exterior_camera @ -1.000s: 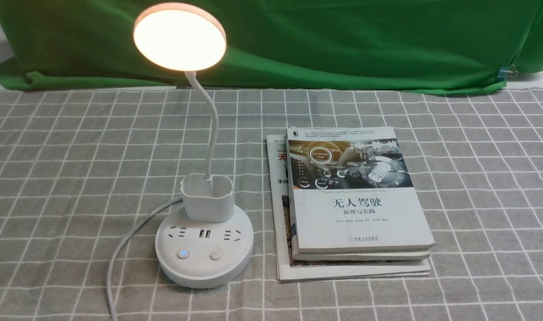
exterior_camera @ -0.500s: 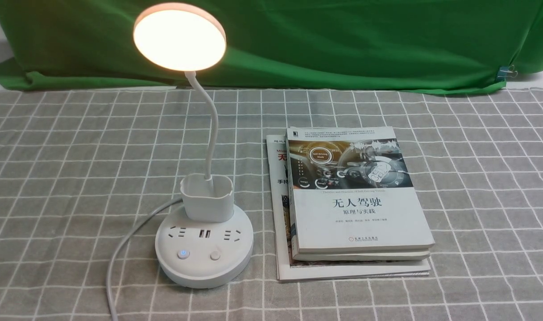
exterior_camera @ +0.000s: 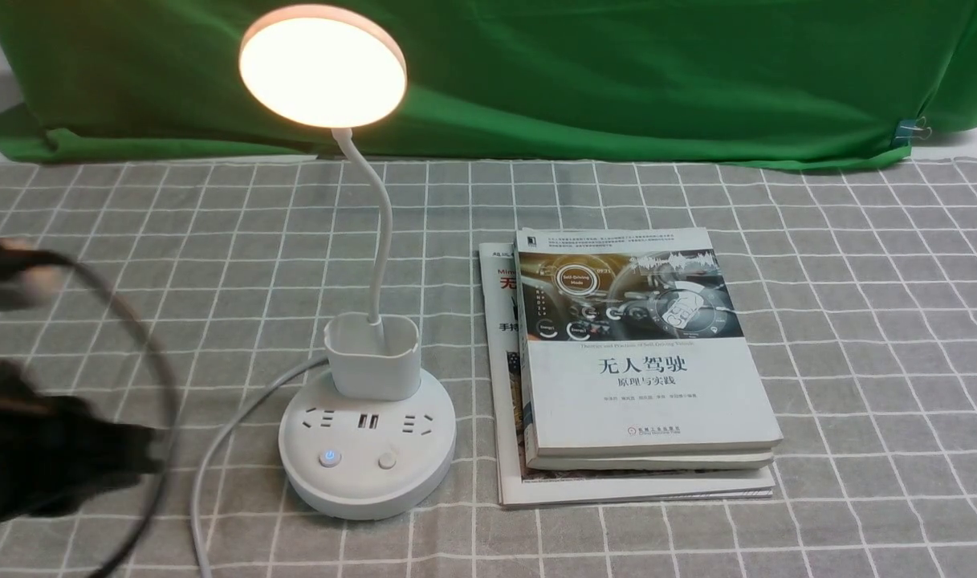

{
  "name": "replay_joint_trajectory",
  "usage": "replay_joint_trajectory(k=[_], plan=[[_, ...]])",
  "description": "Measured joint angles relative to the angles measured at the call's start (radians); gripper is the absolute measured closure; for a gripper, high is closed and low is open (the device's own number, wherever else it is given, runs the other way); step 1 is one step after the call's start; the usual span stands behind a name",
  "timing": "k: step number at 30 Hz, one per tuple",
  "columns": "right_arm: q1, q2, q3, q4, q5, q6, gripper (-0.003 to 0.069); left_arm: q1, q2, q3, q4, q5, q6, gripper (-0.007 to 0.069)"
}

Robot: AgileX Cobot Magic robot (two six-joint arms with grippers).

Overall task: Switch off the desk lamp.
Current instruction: Use the left arm to press the button switch on the lamp holder

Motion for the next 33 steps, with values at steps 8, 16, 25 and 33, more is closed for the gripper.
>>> replay_joint_trajectory(k=[8, 16, 25, 33], plan=[[0.000, 0.000, 0.000, 0.001, 0.000, 0.000, 0.0624, -0.278, 0.292, -0.137, 0.117, -0.003, -0.140, 0.0606], [0.000, 0.000, 0.000, 0.001, 0.000, 0.000, 0.0624, -0.421, 0.520, -0.300, 0.116, 0.011, -0.160, 0.0606], [0.000, 0.000, 0.000, 0.001, 0.000, 0.000, 0.0624, -0.422, 0.656, -0.454, 0.119, 0.071, -0.164, 0.0606], [0.000, 0.000, 0.000, 0.001, 0.000, 0.000, 0.0624, -0.411, 0.723, -0.478, 0.120, 0.076, -0.164, 0.0606]])
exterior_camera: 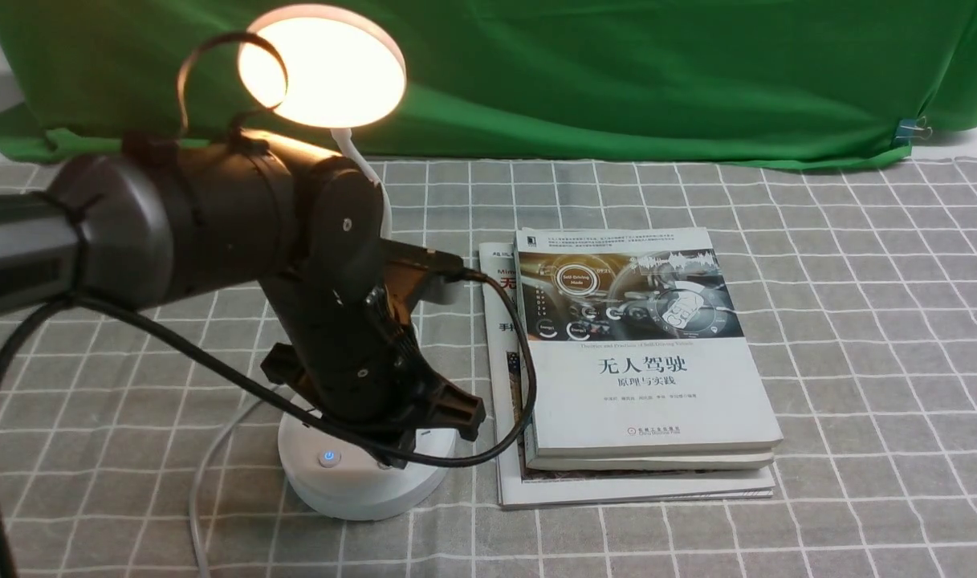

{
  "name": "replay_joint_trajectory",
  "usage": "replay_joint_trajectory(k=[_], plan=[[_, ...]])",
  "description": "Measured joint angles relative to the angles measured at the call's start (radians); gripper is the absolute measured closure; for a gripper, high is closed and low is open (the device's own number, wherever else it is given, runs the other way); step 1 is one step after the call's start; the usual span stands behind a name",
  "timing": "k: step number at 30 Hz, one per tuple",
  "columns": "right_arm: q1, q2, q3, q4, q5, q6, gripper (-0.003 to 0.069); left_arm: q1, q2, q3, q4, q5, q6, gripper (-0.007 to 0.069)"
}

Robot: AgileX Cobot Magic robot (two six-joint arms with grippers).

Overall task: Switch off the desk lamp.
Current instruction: Use the left arm to press the button switch on the lamp holder

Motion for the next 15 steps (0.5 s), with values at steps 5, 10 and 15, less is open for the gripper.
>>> replay_joint_trajectory(k=[5, 10, 15], plan=[[0.000, 0.000, 0.000, 0.000, 0.000, 0.000, 0.0624, 0.010, 0.007, -0.001, 0.003, -0.014, 0.000, 0.0606], [0.000, 0.000, 0.000, 0.000, 0.000, 0.000, 0.0624, 0.012, 0.010, -0.001, 0.011, -0.030, -0.001, 0.0606], [0.000, 0.000, 0.000, 0.000, 0.000, 0.000, 0.0624, 0.012, 0.064, -0.001, 0.011, -0.034, -0.001, 0.0606]])
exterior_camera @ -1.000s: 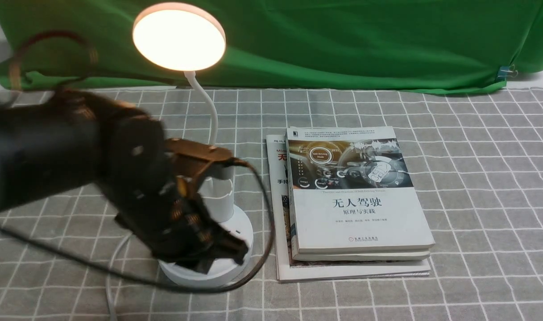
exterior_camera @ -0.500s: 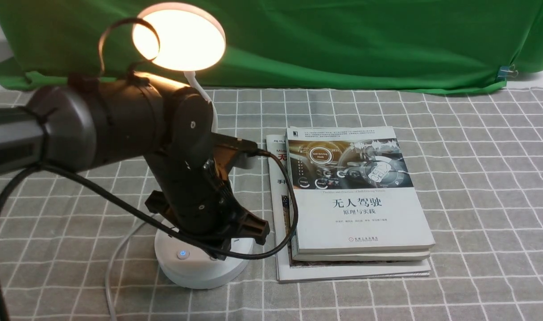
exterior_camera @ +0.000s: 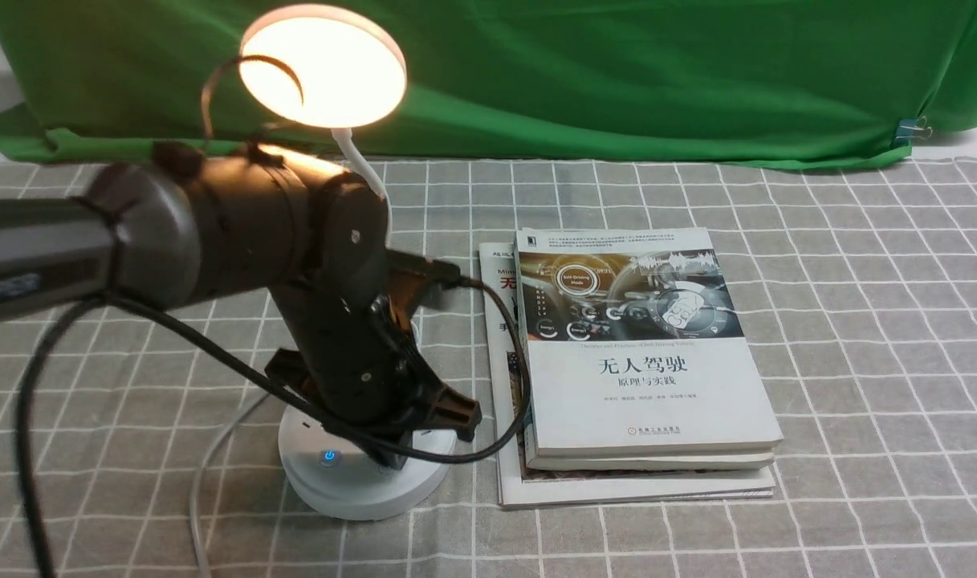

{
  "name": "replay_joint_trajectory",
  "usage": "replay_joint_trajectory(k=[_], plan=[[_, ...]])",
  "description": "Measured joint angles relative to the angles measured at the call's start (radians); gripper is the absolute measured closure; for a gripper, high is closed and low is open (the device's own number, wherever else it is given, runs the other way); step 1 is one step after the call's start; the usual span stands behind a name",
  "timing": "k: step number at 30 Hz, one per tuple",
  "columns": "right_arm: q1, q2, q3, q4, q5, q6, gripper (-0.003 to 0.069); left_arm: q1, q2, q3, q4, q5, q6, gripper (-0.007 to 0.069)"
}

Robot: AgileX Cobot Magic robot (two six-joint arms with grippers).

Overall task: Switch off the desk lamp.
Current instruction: Use the left arm to press the button switch on the lamp holder

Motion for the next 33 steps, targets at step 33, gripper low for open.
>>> replay_joint_trajectory(k=[33], plan=[[0.000, 0.000, 0.000, 0.000, 0.000, 0.000, 0.0624, 0.000, 0.024, -0.017, 0.037, -0.005, -0.008, 0.0606]])
